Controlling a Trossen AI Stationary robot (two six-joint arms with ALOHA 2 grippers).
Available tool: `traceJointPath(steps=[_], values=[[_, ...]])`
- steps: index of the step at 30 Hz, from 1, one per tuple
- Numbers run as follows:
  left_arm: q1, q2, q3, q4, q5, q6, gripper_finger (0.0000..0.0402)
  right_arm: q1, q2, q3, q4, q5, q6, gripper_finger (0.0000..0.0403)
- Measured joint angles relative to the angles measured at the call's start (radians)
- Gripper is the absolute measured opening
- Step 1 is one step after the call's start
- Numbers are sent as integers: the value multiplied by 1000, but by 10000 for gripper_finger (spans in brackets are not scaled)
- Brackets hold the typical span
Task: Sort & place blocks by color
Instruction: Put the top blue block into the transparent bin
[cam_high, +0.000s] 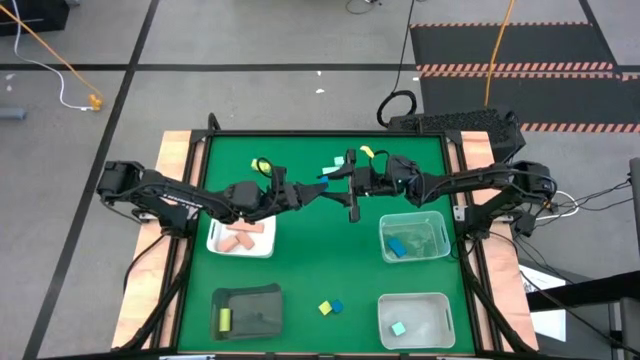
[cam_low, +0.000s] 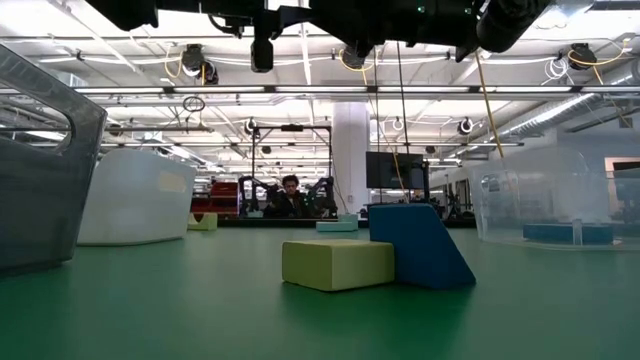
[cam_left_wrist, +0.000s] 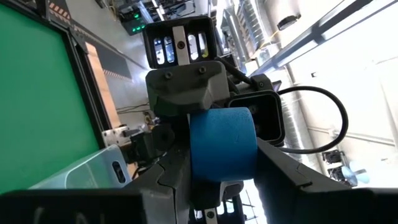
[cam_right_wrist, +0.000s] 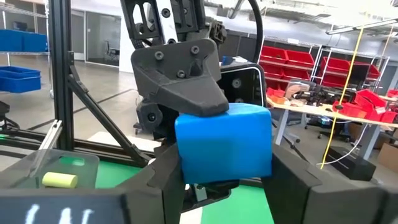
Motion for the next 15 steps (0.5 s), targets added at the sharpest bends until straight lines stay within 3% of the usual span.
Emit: traceJointPath(steps=[5,11,15], values=[[0,0,0,-1,1,0,139,0,0,0,2,0,27,154],[7,0,0,-6,8,52,226,-17,-24,0,-44,1,142,154],[28,0,0,-16,8,73,270,-43,-96,0,-225,1,163,154]])
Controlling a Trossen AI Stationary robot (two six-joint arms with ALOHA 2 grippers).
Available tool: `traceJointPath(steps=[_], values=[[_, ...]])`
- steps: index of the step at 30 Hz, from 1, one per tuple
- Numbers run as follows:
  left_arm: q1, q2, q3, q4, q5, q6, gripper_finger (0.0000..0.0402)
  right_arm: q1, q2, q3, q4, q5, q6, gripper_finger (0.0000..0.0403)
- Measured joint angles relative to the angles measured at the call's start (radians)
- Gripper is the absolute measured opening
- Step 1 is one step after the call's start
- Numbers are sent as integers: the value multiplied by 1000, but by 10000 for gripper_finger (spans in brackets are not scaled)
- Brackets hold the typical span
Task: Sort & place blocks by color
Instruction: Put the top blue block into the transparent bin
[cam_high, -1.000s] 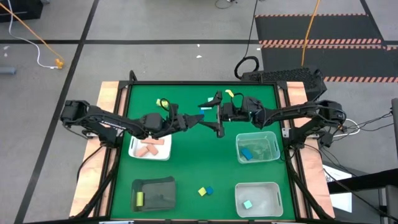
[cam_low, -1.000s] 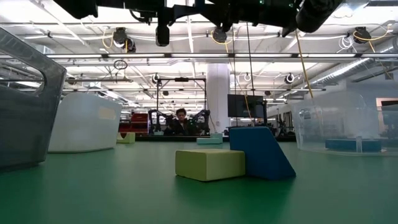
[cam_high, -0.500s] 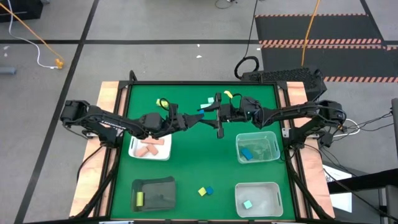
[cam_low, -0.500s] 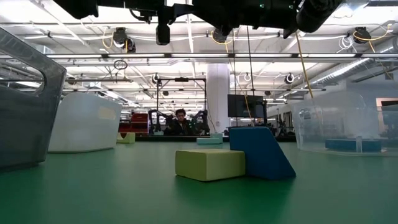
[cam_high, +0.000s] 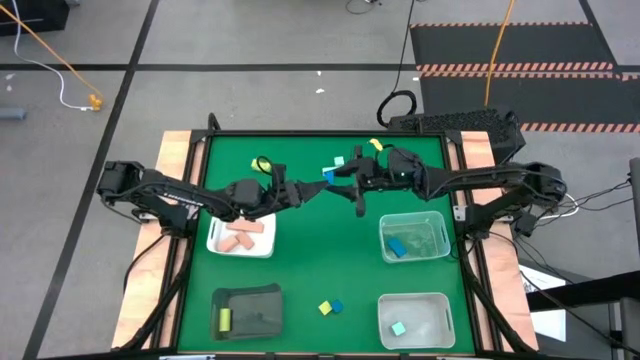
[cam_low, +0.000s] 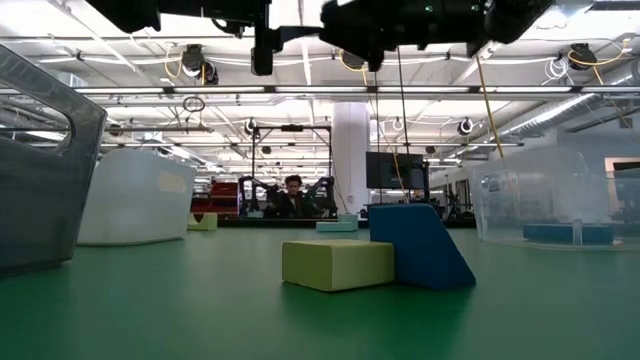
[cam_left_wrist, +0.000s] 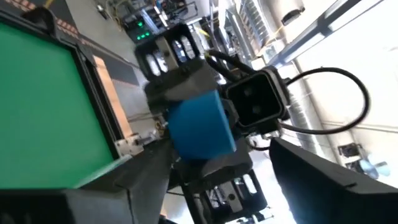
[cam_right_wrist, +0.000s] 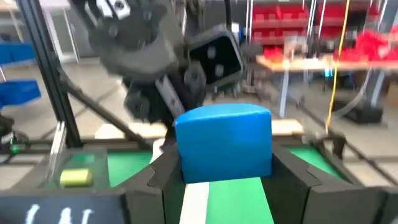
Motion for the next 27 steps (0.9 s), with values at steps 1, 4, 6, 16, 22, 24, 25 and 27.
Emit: traceJointPath(steps=[1,4,6,16,22,24,25,27], values=[[6,0,0,-3,0,1,278,-9,-25,0,-60,-1,-4,154],[30,0,0,-12,-2,29,294,-32,-106,0,-252,-1,-2,154],[49,0,0,-39,-3,57,298,-40,-163,0,-398,0,18,154],[150,0,0,-325,-6,207,273,-35,-402,0,-1098,-27,271,154],[176,0,0,-418,58,328,254,14,-426,0,-1425,-84,420,154],[184,0,0,-449,64,390,251,48,-416,0,-1499,-83,429,154],[190,0,0,-464,64,418,251,64,-412,0,-1523,-83,429,154],[203,0,0,-503,64,459,253,94,-401,0,-1558,-83,429,154]])
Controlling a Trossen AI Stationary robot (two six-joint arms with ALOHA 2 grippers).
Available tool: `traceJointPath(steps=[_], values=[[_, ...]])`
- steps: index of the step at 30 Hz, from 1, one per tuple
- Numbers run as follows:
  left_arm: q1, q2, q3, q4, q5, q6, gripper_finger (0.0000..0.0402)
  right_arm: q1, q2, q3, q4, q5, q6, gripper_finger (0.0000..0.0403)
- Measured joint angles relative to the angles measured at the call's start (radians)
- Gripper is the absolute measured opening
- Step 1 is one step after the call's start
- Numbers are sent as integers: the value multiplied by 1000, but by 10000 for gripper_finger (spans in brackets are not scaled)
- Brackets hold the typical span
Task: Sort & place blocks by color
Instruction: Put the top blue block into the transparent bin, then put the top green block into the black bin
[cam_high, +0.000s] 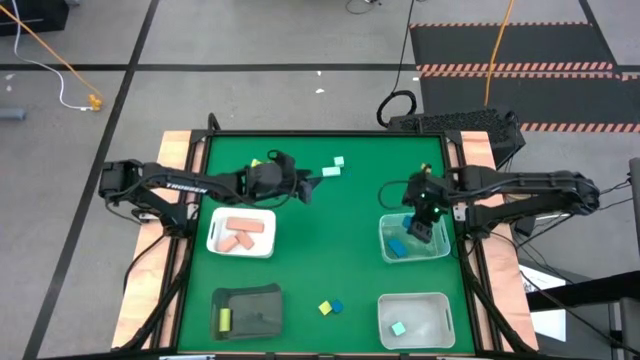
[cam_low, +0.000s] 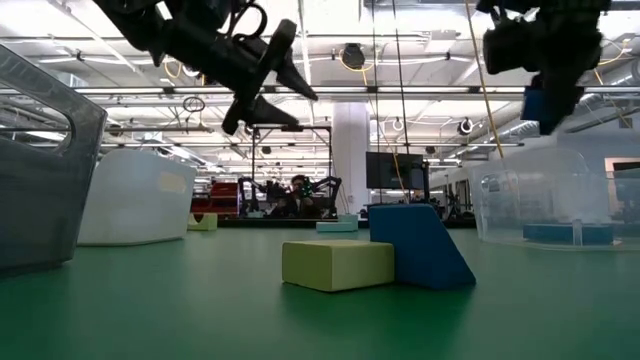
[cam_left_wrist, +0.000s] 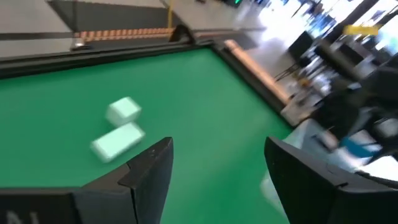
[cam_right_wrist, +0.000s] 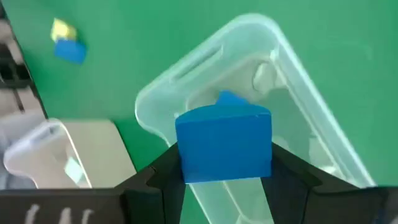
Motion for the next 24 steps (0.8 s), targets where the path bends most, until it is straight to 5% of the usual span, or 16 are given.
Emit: traceJointPath(steps=[10,24], values=[[86,0,0,-253,79,51,258,54,39,0,-1,1,51,233],[286,-95,0,-596,138,458,259,50,54,0,230,51,210,280]])
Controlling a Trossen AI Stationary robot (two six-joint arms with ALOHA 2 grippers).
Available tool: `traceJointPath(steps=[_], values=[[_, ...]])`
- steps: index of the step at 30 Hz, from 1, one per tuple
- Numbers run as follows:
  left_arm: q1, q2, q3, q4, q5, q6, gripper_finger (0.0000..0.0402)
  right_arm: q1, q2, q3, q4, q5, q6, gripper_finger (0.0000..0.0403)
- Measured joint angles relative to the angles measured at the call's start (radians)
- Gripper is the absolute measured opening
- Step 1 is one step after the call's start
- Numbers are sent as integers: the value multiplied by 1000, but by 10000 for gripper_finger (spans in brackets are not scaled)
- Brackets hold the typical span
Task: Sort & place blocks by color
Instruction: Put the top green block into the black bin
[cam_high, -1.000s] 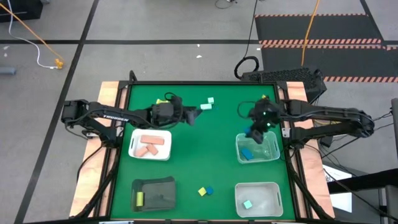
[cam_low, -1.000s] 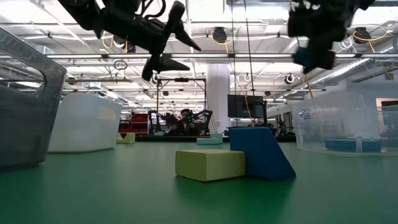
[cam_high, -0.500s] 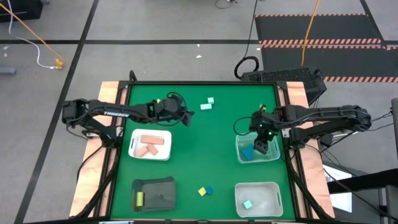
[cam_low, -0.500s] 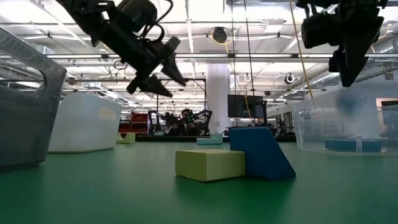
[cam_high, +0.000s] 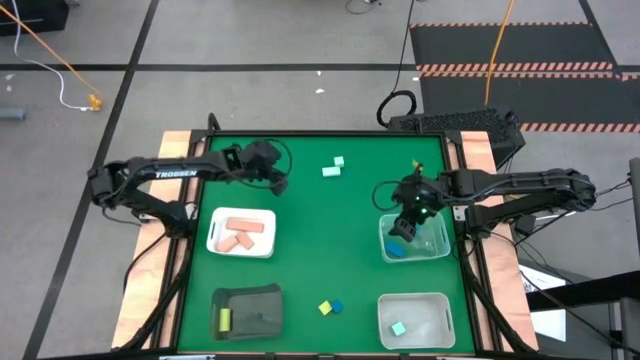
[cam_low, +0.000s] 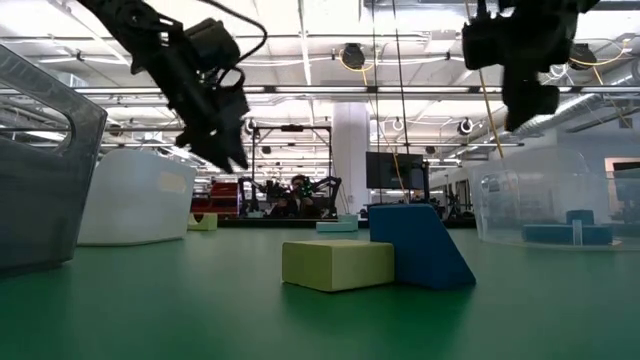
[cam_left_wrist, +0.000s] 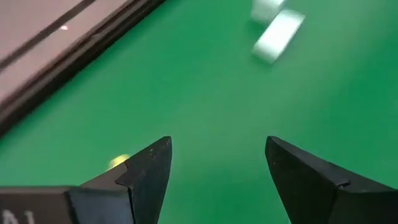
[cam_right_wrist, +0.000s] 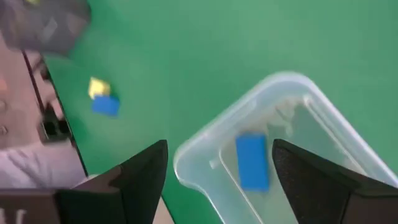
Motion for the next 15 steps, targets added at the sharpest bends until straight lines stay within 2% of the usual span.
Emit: traceJointPath(steps=[6,9,15], values=[[93,18,73,-230,-19,318,241,-50,38,0,103,32,8,281],[129,26,79,-257,-60,503,233,-81,74,0,135,32,14,281],[173,58,81,-241,-68,867,228,-125,159,0,202,31,9,281]])
